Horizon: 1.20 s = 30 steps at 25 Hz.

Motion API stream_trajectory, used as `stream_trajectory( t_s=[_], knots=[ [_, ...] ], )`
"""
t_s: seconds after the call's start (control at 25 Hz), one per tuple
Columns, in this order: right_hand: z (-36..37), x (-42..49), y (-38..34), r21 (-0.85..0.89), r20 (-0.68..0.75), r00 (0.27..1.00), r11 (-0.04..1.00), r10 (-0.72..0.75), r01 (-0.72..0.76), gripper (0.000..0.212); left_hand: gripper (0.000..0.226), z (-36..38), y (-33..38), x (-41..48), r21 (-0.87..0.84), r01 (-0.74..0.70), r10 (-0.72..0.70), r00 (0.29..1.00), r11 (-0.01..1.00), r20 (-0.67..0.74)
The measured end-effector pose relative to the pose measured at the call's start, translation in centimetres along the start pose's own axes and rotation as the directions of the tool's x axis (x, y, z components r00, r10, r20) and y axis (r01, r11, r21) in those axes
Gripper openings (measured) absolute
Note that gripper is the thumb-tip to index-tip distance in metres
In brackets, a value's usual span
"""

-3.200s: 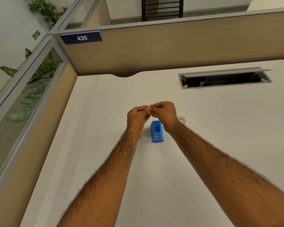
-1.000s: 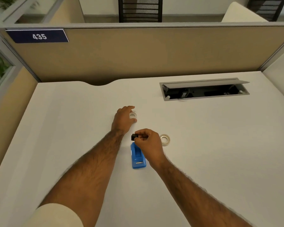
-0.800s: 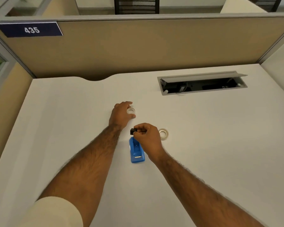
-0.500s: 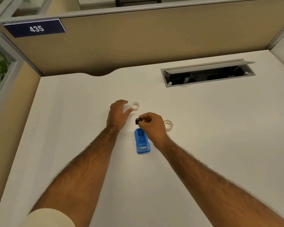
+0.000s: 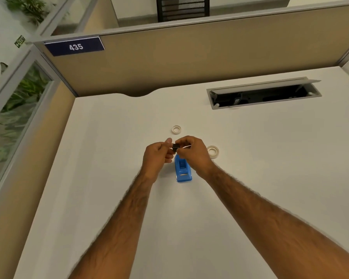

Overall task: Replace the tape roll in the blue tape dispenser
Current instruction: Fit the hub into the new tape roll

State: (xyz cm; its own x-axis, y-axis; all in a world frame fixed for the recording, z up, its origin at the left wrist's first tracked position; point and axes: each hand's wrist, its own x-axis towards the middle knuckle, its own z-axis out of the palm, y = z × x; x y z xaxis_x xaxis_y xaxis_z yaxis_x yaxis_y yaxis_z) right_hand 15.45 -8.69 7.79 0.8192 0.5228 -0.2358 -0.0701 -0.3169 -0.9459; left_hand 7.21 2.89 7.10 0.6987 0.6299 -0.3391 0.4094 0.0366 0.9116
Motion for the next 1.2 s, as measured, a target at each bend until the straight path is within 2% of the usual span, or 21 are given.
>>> stream_trajectory(
  t_s=[0.16, 0.32, 0.52, 0.72, 0.88, 0.96, 1.08, 1.16, 1.2],
  knots=[
    [0.0, -0.8, -0.4, 0.014, 0.034, 0.998, 0.999, -0.052, 0.051, 0.023, 0.029, -0.2, 0.9, -0.8, -0.045, 0.031, -0.030, 0.999, 0.999, 0.020],
    [-0.6, -1.0, -0.7, 0.083, 0.075, 0.997, 0.996, -0.029, 0.023, 0.021, 0.015, -0.1, 1.5, -1.2, -0.129, 0.018, -0.015, 0.999, 0.991, 0.030],
    [-0.8, -1.2, -0.8, 0.175, 0.060, 0.998, 0.985, -0.016, 0.005, 0.020, 0.020, -0.2, 1.5, -1.5, -0.207, -0.007, 0.020, 0.998, 0.978, 0.057],
    [-0.8, -1.0, -0.7, 0.153, 0.035, 0.999, 0.988, -0.021, 0.015, 0.022, 0.027, 0.1, 1.0, -1.7, -0.199, 0.076, -0.065, 0.996, 0.977, 0.061],
    [-1.4, -0.6, -0.1, 0.104, 0.095, 0.994, 0.993, -0.058, 0.048, 0.023, 0.020, 0.1, 0.9, -1.5, -0.196, 0.080, -0.073, 0.996, 0.977, 0.042],
    [-2.2, 0.1, 0.3, 0.032, 0.101, 0.992, 0.997, -0.070, 0.067, 0.021, 0.018, 0.1, 0.8, -1.5, -0.190, 0.089, -0.085, 0.996, 0.978, 0.029],
    [-4.1, 1.8, 1.4, -0.235, -0.030, 0.987, 0.961, -0.160, 0.148, 0.026, 0.015, -0.2, 0.7, -1.2, -0.217, 0.096, -0.090, 0.995, 0.971, 0.035],
    [-6.0, 2.8, 2.8, -0.501, -0.091, 0.968, 0.851, -0.235, 0.159, 0.029, 0.013, -0.4, 0.6, -1.1, -0.244, 0.095, -0.090, 0.995, 0.965, 0.032],
    [-6.9, 3.1, 3.5, -0.613, -0.078, 0.967, 0.777, -0.242, 0.145, 0.029, 0.013, -0.5, 0.6, -1.0, -0.245, 0.095, -0.092, 0.995, 0.965, 0.025]
  ],
)
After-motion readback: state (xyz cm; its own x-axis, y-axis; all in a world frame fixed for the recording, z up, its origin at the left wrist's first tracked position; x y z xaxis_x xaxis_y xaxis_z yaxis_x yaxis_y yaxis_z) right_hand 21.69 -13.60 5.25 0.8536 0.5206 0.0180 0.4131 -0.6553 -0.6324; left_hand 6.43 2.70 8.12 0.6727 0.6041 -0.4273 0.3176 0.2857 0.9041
